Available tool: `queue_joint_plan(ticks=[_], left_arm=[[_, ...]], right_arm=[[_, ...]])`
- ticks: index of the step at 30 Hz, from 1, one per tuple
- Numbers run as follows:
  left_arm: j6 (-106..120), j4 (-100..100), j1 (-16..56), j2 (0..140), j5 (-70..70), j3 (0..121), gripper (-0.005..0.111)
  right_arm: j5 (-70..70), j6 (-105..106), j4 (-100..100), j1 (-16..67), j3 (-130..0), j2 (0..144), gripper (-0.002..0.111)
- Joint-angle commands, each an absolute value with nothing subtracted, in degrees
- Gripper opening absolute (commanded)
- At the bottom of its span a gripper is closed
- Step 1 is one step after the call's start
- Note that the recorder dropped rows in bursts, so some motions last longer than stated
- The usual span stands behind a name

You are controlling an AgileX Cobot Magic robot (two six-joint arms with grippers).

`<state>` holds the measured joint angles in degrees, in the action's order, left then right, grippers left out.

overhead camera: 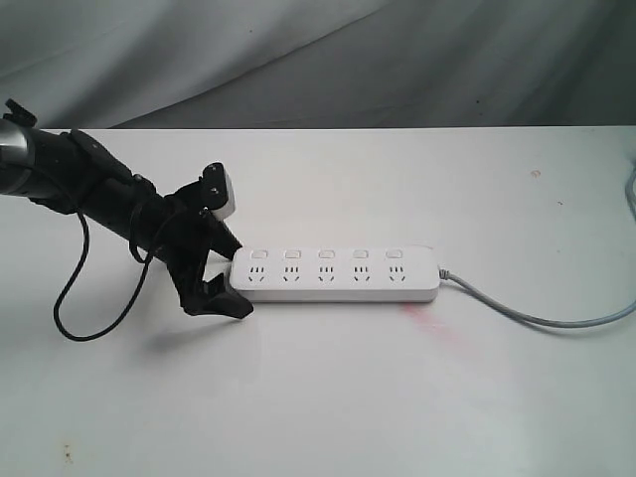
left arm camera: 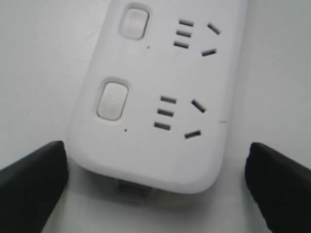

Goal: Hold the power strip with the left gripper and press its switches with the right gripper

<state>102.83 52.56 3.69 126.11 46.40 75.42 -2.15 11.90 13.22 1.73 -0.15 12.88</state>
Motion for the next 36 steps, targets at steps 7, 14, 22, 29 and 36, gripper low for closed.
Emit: queue_joint_plan(ticks=[7,14,22,29,36], left_arm=[[97.8,53.0,3.9,120.4,51.6,75.3,0.105],[75.9,43.4,3.9,101.9,56.4,75.3,0.105],[60.0,33.9,3.9,89.6,65.2,75.3,0.105],[63.0,41.3,3.9,89.4,69.0,75.3,0.092],[63.4,42.2,3.9,89.4,69.6,75.3,0.001]], right_arm=[[-2.4,11.9,13.2,1.2,0.0,13.1,0.000],[-2.4,11.9,13.2,1.2,0.0,13.1,0.000],[-2.4,11.9,13.2,1.2,0.0,13.1,0.000],[-2.4,11.9,13.2,1.2,0.0,13.1,0.000],[-2.4,11.9,13.2,1.2,0.0,13.1,0.000]])
